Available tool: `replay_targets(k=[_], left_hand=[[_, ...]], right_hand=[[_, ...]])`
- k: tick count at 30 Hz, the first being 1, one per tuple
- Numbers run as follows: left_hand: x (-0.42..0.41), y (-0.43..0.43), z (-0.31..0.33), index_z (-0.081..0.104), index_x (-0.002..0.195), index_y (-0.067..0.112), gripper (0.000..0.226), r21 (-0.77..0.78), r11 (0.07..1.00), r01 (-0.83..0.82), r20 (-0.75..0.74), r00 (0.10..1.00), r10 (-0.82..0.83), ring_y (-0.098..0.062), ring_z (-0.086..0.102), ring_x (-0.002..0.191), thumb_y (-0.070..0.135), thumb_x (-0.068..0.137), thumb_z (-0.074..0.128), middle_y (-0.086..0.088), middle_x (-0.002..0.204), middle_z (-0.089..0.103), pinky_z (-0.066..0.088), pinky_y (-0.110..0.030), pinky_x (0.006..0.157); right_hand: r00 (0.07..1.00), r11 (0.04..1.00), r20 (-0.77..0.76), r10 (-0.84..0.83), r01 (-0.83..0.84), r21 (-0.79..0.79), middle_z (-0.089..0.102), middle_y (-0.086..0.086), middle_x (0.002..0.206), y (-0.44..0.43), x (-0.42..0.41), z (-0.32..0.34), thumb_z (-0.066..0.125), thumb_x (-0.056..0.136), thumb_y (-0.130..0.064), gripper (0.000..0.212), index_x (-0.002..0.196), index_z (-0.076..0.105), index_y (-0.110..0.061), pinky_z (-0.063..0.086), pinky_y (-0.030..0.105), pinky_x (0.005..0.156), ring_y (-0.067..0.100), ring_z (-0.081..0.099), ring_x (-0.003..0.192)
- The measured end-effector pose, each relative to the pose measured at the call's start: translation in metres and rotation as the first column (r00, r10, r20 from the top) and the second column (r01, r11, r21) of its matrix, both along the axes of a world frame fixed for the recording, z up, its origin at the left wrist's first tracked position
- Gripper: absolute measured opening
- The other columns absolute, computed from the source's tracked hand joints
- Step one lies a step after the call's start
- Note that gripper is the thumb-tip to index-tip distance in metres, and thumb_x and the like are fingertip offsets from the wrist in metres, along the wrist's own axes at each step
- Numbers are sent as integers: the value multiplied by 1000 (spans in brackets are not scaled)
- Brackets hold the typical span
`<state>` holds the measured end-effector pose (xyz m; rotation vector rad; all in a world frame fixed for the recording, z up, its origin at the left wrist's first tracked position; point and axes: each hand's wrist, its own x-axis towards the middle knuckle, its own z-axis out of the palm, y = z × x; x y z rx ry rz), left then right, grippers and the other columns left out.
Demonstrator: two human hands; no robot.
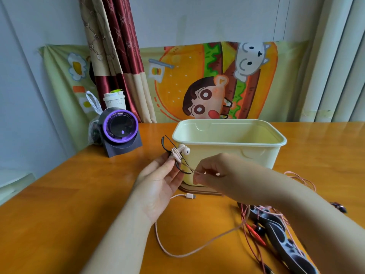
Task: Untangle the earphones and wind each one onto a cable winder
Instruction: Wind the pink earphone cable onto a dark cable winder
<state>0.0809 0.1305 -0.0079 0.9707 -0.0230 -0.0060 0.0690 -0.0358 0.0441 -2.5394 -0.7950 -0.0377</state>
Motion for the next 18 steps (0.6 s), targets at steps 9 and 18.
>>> replay_targets(k=[9, 18], left_hand=[[-8, -7, -5, 63, 110, 26, 20, 747, 663, -56, 194, 971, -137, -6, 68, 97, 15, 93, 62, 13, 101, 72, 52, -37, 96], [-12, -2, -1, 55, 121, 4, 38, 564, 784, 258, 128, 911, -392, -33, 62, 114, 16, 85, 60, -16, 118, 68, 53, -32, 86]], right_hand=[[989, 989, 124, -85, 69, 128, 67, 5, 75, -20, -2, 24, 54, 90, -36, 24, 81, 69, -20, 49, 38, 64, 20, 61, 68], [995, 894, 25, -97, 76, 442, 56, -1, 60, -28, 20, 10, 56, 76, -52, 40, 78, 68, -13, 46, 18, 53, 7, 51, 53]])
